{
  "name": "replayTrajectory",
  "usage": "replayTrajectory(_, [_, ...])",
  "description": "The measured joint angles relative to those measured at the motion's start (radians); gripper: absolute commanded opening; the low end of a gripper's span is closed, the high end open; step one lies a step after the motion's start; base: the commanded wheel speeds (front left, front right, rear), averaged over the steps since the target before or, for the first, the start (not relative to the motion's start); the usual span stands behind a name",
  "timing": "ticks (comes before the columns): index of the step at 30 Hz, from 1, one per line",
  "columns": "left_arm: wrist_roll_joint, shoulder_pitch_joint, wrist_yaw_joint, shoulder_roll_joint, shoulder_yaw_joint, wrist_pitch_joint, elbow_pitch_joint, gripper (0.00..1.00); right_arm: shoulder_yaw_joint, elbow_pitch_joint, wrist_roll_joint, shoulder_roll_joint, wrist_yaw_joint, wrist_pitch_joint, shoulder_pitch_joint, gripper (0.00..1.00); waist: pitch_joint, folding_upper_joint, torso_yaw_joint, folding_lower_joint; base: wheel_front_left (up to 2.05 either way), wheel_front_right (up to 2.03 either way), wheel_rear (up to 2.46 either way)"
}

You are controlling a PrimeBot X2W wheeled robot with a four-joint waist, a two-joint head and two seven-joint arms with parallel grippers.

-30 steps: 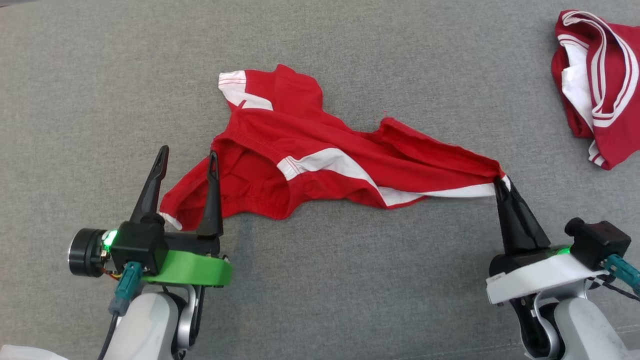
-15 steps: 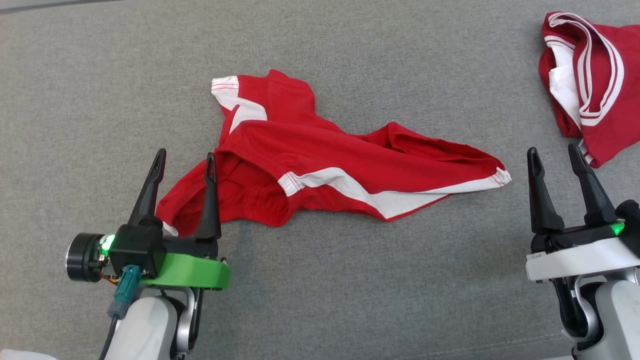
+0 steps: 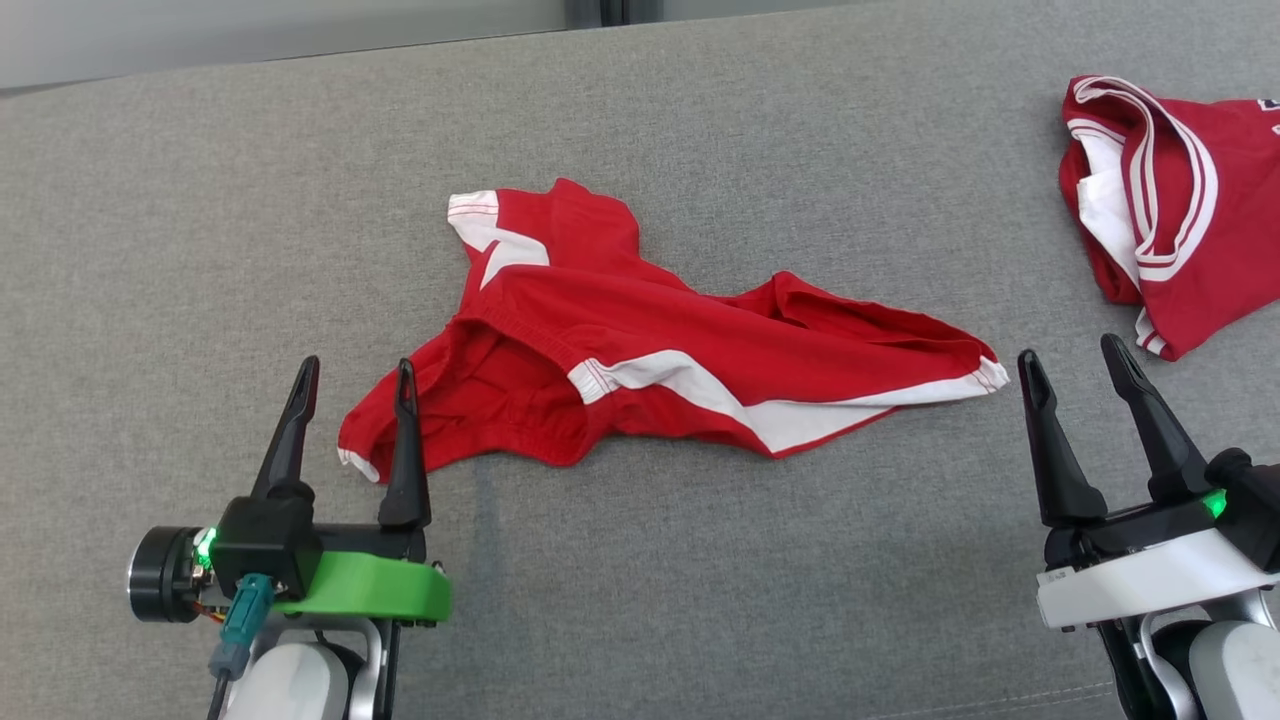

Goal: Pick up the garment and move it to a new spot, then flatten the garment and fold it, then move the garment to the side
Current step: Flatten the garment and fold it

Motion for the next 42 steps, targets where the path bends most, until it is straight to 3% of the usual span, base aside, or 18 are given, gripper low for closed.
replayTrajectory(10, [0.002, -0.004, -0.004, 0.012, -0.027, 0.037, -0.031, 1.00, -0.012, -0.024, -0.001, 0.004, 0.000, 0.013, 0.008, 1.00, 0.003, 0.0000, 0.004, 0.0000, 0.00, 0.00, 0.00])
replayTrajectory(17, [-0.011, -0.098, -0.100, -0.050, -0.191, 0.255, -0.022, 1.00, -0.004, -0.028, 0.000, 0.006, 0.000, 0.017, 0.001, 1.00, 0.037, 0.0000, 0.002, 0.0000, 0.00, 0.00, 0.00])
replayTrajectory(21, [-0.043, -0.109, -0.114, -0.077, -0.215, 0.330, 0.044, 1.00, 0.008, -0.013, 0.007, 0.011, 0.000, 0.015, -0.007, 1.00, 0.055, 0.0000, -0.018, 0.0000, 0.00, 0.00, 0.00])
replayTrajectory(25, [-0.060, -0.143, -0.110, -0.082, -0.193, 0.320, 0.095, 1.00, 0.011, 0.020, 0.011, 0.010, 0.000, 0.006, -0.012, 1.00, 0.079, 0.0000, -0.037, 0.0000, 0.00, 0.00, 0.00])
replayTrajectory(26, [-0.063, -0.149, -0.110, -0.082, -0.187, 0.314, 0.103, 0.69, 0.012, 0.030, 0.015, 0.008, 0.000, 0.005, -0.014, 1.00, 0.086, 0.0000, -0.041, 0.0000, 0.00, 0.00, 0.00])
replayTrajectory(27, [-0.065, -0.155, -0.111, -0.082, -0.183, 0.310, 0.109, 0.00, 0.012, 0.040, 0.019, 0.006, 0.000, 0.002, -0.015, 1.00, 0.091, 0.0000, -0.044, 0.0000, 0.00, 0.00, 0.00])
replayTrajectory(39, [-0.060, -0.209, -0.129, -0.074, -0.193, 0.275, 0.108, 0.00, 0.062, 0.266, 0.080, -0.033, 0.000, -0.037, -0.149, 1.00, 0.185, 0.0000, -0.036, 0.0000, 0.00, 0.00, 0.00])
replayTrajectory(40, [-0.060, -0.210, -0.129, -0.074, -0.195, 0.271, 0.108, 0.00, 0.076, 0.282, 0.088, -0.039, 0.000, -0.038, -0.162, 0.87, 0.189, 0.0000, -0.032, 0.0000, 0.00, 0.00, 0.00])
replayTrajectory(42, [-0.059, -0.210, -0.129, -0.073, -0.198, 0.258, 0.104, 0.00, 0.103, 0.308, 0.106, -0.049, 0.000, -0.046, -0.186, 0.00, 0.195, 0.0000, -0.022, 0.0000, 0.00, 0.00, 0.00])
